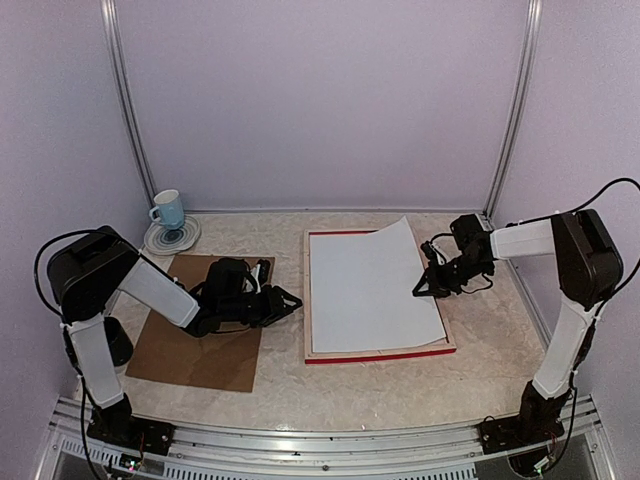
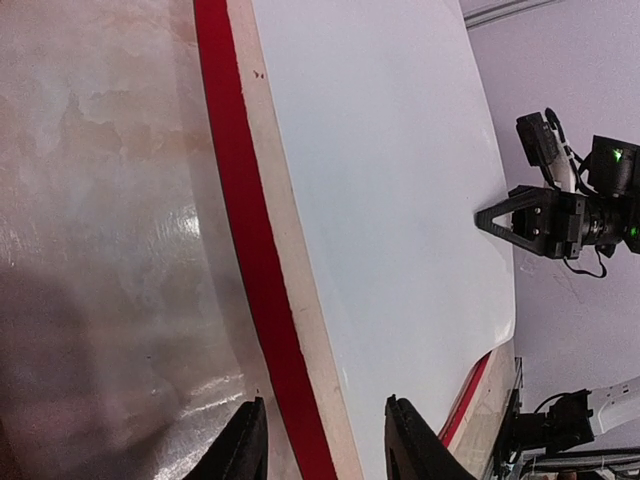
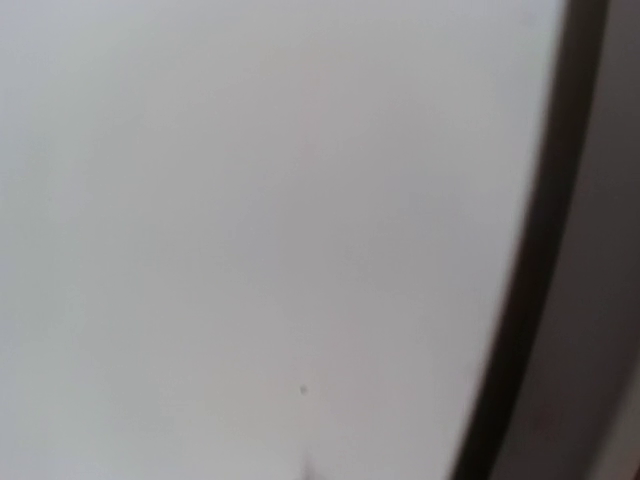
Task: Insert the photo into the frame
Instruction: Place the photo on the mat board.
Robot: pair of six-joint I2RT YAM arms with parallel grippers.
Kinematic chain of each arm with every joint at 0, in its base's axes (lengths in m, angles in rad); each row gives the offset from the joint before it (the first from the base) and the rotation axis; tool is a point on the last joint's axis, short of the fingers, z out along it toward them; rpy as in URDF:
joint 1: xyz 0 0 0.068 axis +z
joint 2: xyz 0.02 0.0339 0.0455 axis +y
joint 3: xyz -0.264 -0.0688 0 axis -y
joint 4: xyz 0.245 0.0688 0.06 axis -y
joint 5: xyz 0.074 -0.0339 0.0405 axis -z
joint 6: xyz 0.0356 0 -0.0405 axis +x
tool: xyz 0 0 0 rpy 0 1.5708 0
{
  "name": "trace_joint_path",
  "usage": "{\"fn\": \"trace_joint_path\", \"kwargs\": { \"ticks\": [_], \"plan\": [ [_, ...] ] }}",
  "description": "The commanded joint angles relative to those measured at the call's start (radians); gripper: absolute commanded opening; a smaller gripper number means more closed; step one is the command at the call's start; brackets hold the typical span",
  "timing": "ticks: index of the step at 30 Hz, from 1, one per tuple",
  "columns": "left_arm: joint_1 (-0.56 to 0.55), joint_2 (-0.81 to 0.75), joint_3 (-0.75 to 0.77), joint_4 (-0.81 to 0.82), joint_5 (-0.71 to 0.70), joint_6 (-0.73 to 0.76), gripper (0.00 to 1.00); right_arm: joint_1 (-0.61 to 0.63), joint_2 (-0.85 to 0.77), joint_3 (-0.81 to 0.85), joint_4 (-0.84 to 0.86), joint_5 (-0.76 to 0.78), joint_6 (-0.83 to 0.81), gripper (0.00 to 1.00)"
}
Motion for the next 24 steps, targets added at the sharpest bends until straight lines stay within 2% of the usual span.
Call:
{"fn": "trace_joint_path", "kwargs": {
  "ticks": [1,10,20,24],
  "plan": [
    [0.006,-0.009,-0.006,0.033,-0.001,-0.003,0.40,-0.013,0.012,0.011,-0.003,-0.008,-0.002,0.13],
    [0.004,0.000,-0.004,0.038,0.000,-0.009,0.40,-0.012,-0.051,0.018,-0.044,0.065,0.007,0.41],
    [0.001,0.008,0.000,0.046,0.003,-0.017,0.41,-0.008,-0.113,0.018,-0.099,0.172,0.003,0.53],
    [0.004,0.000,-0.004,0.038,-0.001,-0.012,0.41,-0.002,-0.142,0.025,-0.118,0.218,0.004,0.66]
  ]
}}
